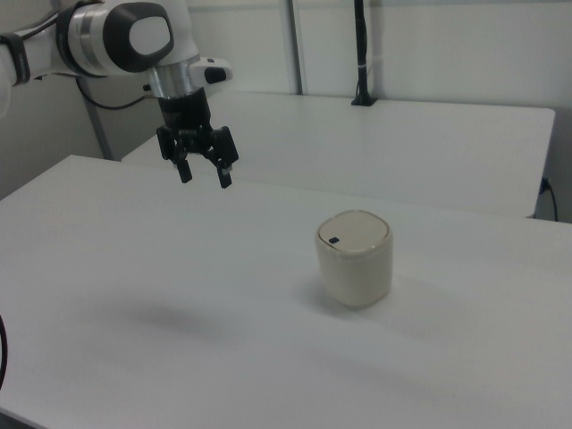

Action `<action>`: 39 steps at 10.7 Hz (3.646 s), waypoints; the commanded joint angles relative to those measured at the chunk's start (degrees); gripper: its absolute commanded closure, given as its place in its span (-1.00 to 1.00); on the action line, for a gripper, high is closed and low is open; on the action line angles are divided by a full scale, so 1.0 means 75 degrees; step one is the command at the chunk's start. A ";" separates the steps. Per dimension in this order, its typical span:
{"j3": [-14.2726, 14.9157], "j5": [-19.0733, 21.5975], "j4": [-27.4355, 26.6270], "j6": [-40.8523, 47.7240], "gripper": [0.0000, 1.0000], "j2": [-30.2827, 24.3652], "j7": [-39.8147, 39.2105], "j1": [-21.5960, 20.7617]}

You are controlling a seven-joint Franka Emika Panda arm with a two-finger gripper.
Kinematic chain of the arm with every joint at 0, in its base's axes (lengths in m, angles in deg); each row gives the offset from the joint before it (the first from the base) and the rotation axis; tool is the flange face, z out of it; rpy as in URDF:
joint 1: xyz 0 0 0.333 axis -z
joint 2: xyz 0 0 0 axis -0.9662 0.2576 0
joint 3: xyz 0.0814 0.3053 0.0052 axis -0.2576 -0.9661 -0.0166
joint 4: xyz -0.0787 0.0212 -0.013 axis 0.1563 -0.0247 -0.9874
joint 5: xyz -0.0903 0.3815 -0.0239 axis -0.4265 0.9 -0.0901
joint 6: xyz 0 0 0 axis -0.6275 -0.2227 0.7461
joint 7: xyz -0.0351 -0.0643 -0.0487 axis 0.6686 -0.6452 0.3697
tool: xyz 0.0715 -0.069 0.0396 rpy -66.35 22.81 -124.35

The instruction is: Open the trash bin

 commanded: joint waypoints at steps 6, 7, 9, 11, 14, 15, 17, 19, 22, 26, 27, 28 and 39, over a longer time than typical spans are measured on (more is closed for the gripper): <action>0.0020 -0.0117 -0.0243 0.0129 -1.00 -0.0244 0.0090 -0.0110; 0.0020 -0.0117 -0.0219 0.0129 -1.00 -0.0244 0.0090 -0.0086; 0.0020 -0.0117 -0.0208 0.0105 -1.00 -0.0232 0.0090 -0.0063; 0.0020 -0.0117 -0.0207 0.0082 -1.00 -0.0233 0.0090 -0.0051; 0.0032 -0.0117 -0.0207 0.0047 -1.00 -0.0244 0.0090 -0.0039; 0.0044 -0.0117 -0.0207 0.0047 -1.00 -0.0244 0.0090 -0.0039; 0.0056 -0.0117 -0.0196 0.0035 -1.00 -0.0244 0.0090 -0.0039; 0.0067 -0.0117 -0.0196 0.0035 -1.00 -0.0244 0.0090 -0.0039; 0.0079 -0.0117 -0.0184 0.0035 -1.00 -0.0244 0.0090 -0.0039; 0.0079 -0.0105 -0.0114 0.0047 -1.00 -0.0244 0.0090 -0.0039; 0.0079 -0.0105 -0.0114 0.0047 -1.00 -0.0233 0.0090 -0.0039; 0.0079 -0.0117 -0.0114 0.0047 -1.00 -0.0232 0.0090 -0.0039; -0.0120 -0.0328 -0.0430 0.0457 -1.00 -0.0209 0.0090 -0.0227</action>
